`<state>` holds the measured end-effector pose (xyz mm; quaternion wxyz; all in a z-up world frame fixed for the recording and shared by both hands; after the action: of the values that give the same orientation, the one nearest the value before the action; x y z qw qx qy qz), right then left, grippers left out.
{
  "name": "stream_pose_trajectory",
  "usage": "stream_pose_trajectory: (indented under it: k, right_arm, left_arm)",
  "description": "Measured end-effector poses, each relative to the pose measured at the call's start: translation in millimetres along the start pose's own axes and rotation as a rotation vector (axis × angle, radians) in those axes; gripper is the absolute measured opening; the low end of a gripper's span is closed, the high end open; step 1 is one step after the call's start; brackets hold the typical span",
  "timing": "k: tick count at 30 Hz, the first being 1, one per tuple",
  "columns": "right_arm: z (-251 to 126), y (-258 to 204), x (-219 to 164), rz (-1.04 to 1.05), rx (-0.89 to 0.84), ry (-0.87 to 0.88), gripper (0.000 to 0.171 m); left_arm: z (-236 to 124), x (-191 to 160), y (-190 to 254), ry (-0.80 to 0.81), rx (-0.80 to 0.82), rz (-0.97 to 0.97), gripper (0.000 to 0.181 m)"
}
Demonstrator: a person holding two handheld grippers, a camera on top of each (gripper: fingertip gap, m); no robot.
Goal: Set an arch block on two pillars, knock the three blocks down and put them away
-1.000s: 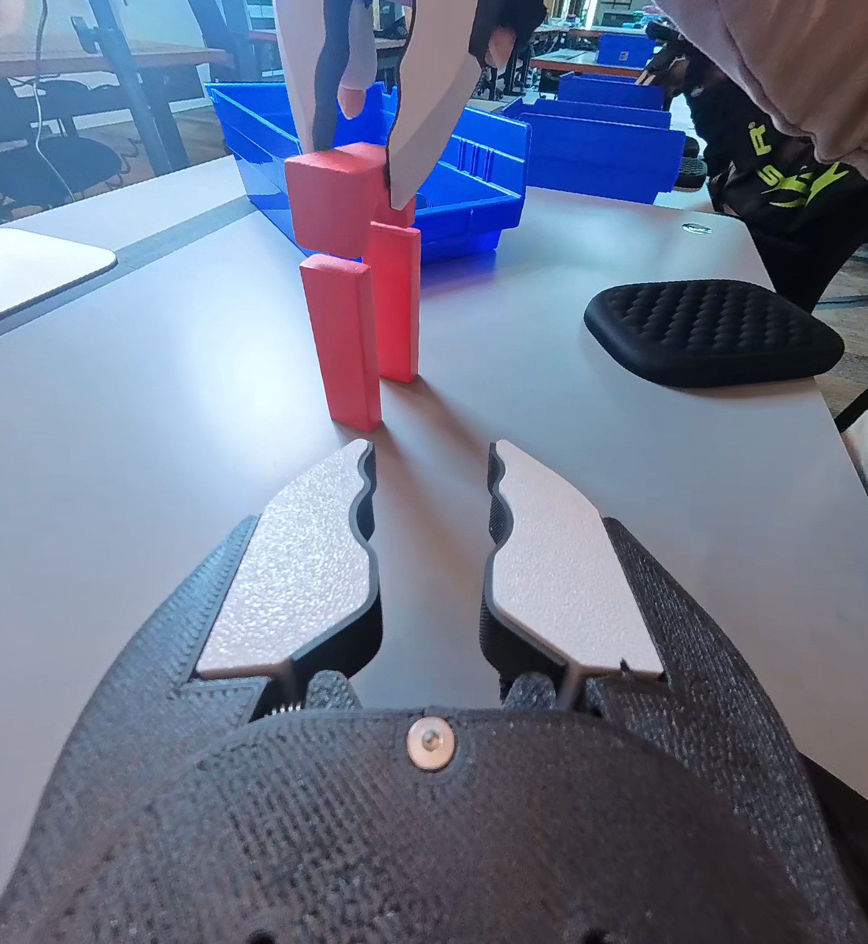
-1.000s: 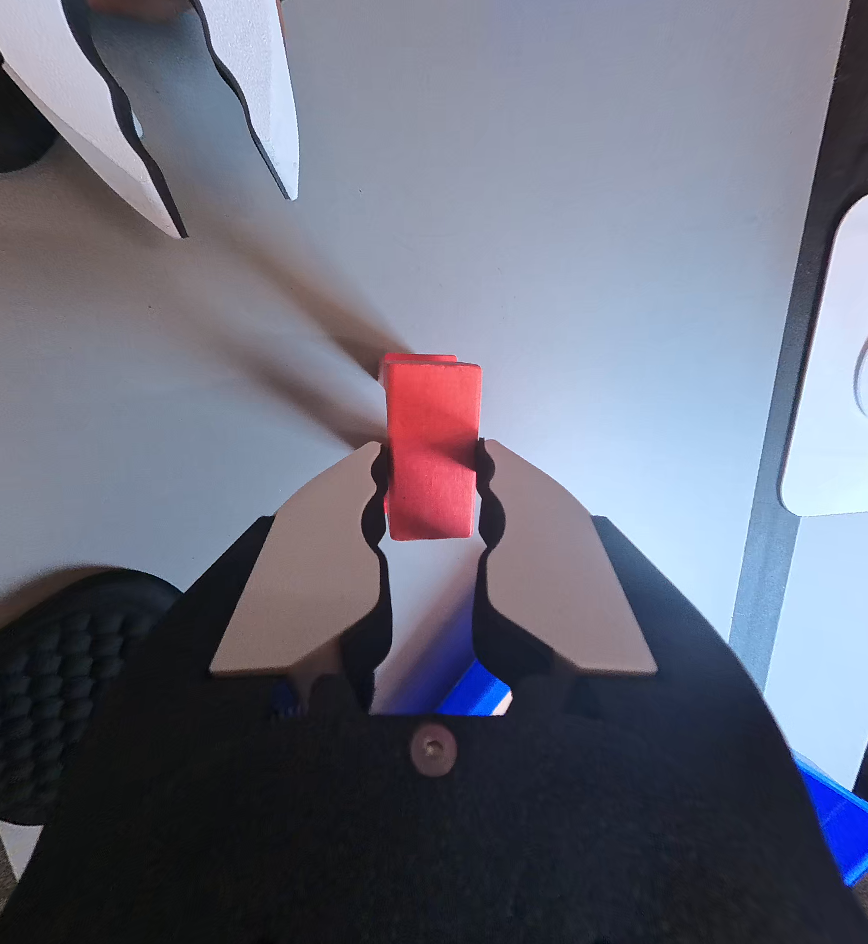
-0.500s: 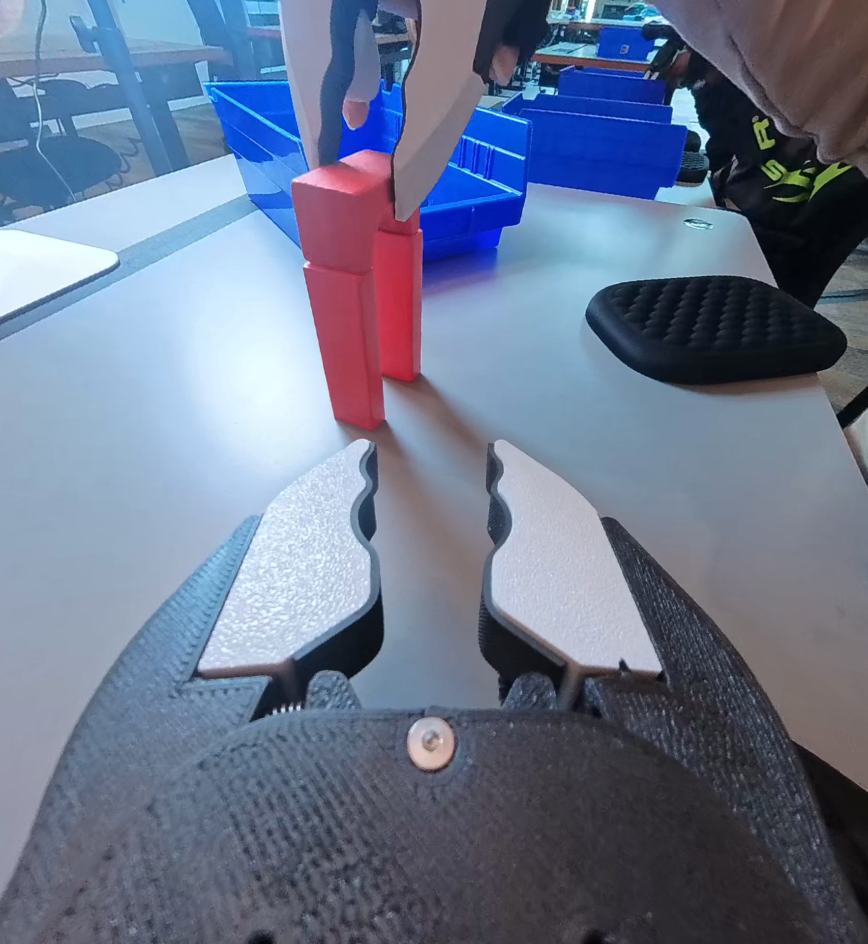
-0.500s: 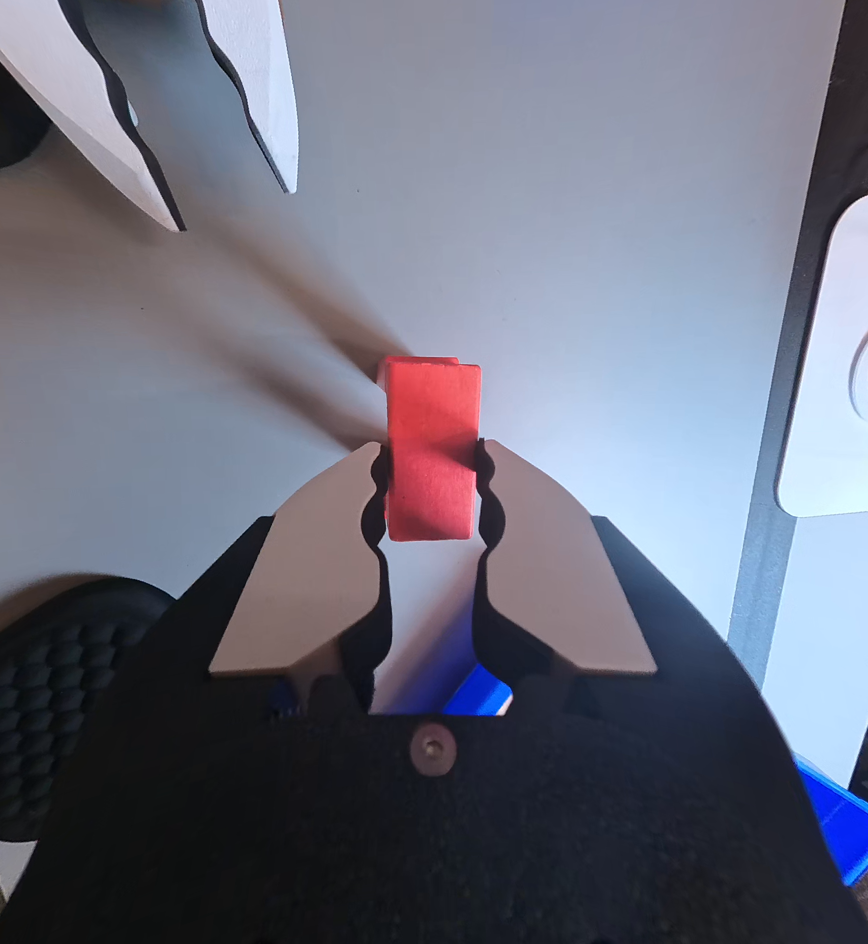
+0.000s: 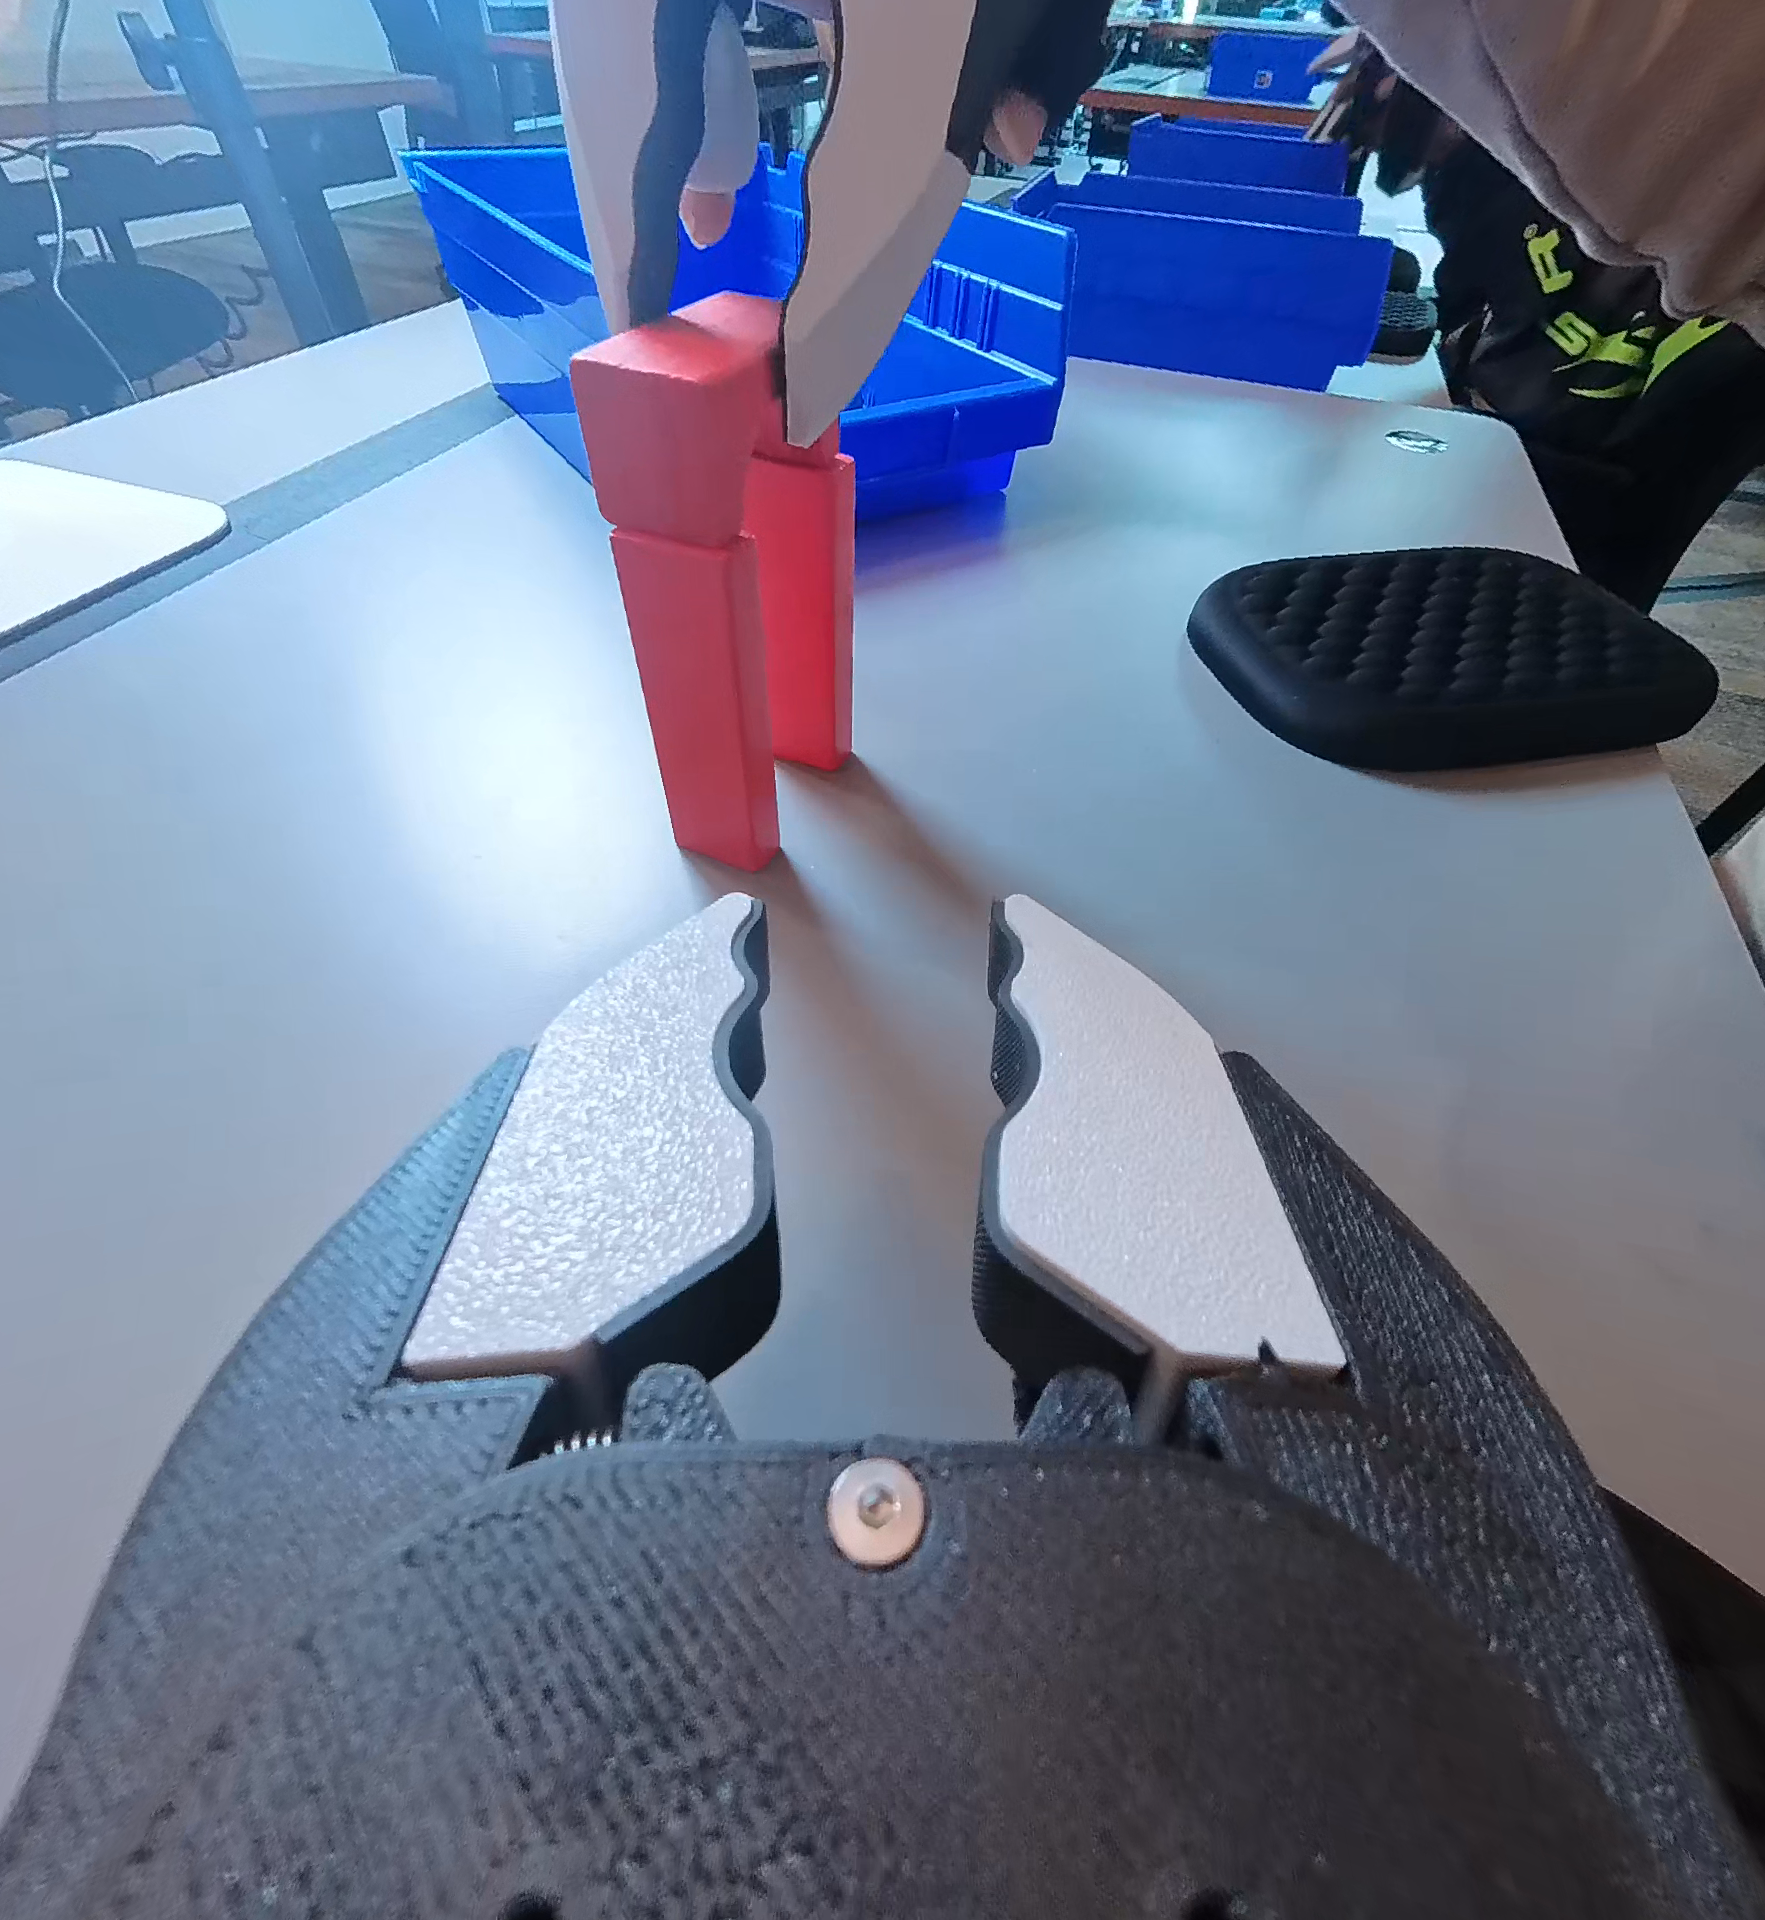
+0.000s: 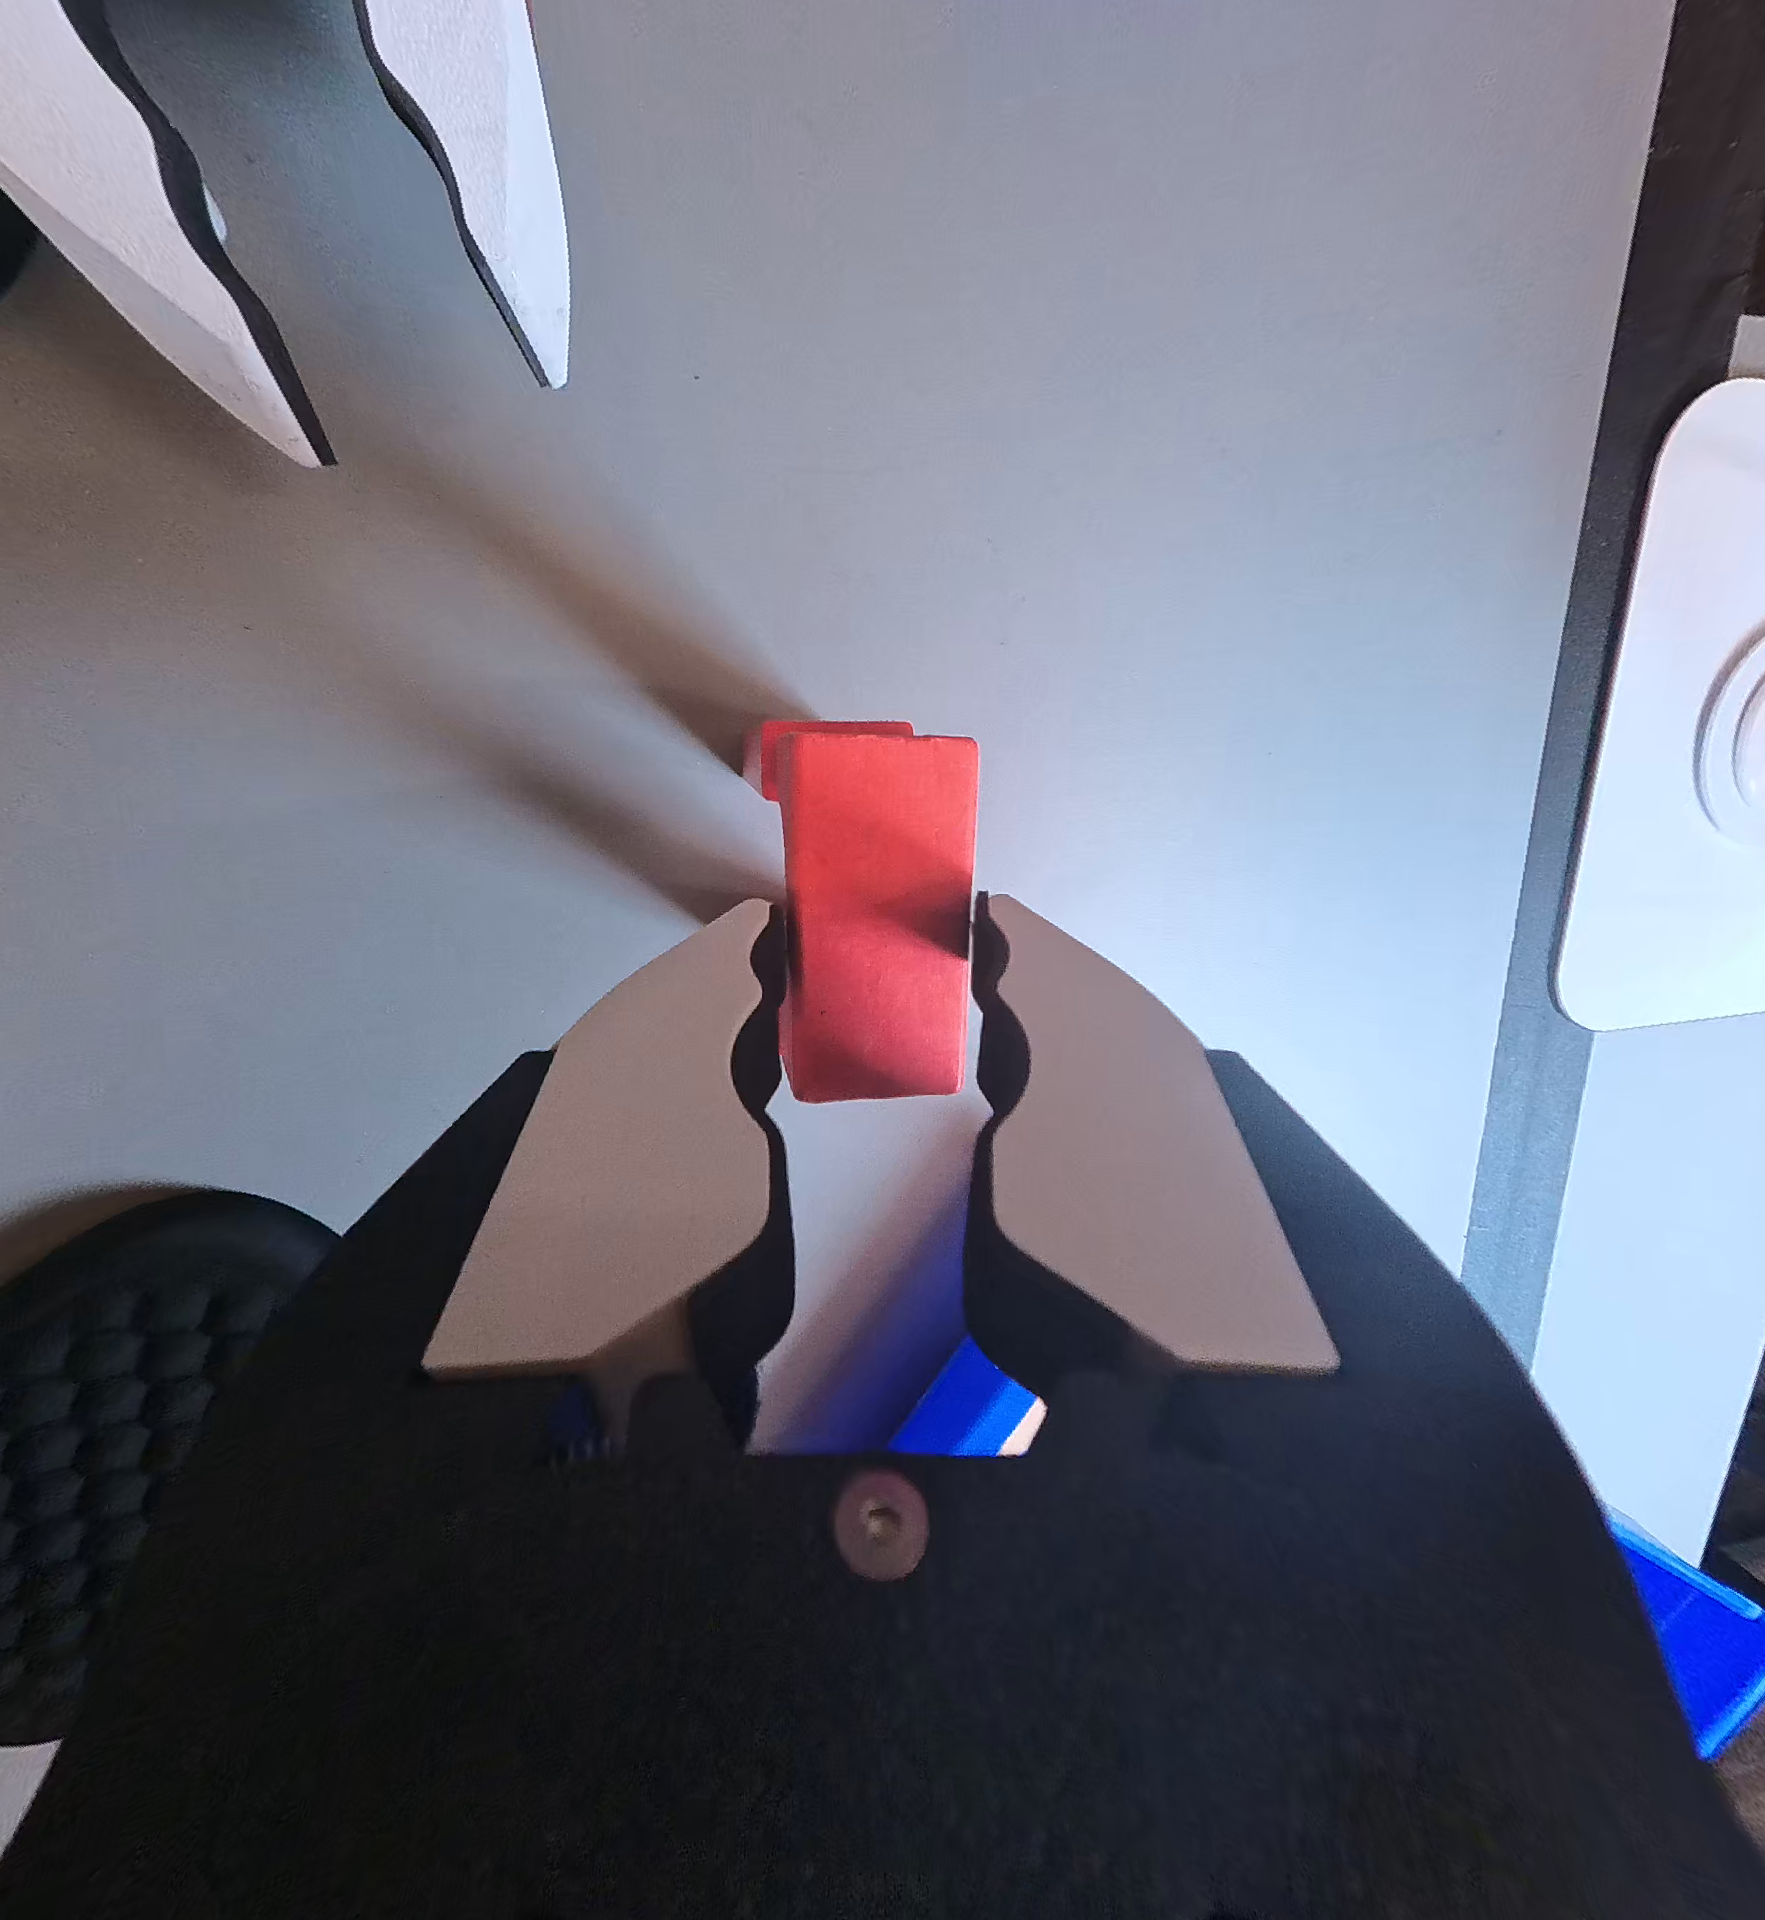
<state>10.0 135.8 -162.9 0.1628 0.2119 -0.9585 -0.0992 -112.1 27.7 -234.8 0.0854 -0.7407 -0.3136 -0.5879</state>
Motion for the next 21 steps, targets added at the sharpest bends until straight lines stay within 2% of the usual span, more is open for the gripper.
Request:
stream_pose_trajectory:
  k: [13,17,21]
  right_arm:
    - [-7,2,3,0.006,-0.026,0.03,0.04]
    - [-26,4,5,0.038,-0.135,0.15,0.047]
    - [-50,-5,-1,0.143,-0.302,0.354,0.064]
  left_arm:
    - [0,-1,-1,-0.003,0.004,0.005,0.041]
    - [-3,3,-3,0.013,0.027,0.009,0.04]
    - [-12,13,-9,0.062,0.078,0.004,0.041]
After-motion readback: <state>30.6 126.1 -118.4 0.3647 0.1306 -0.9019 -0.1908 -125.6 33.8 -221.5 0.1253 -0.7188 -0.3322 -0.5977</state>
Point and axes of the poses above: each gripper's, where its closed fingertips meet, z out along the fingers, x out of its top, y = z × x across the jaws, the point moved 5 cm from there along -z, back along the fingers, and after that the axes turned 12 degrees about -z, right-handed, at the moved point
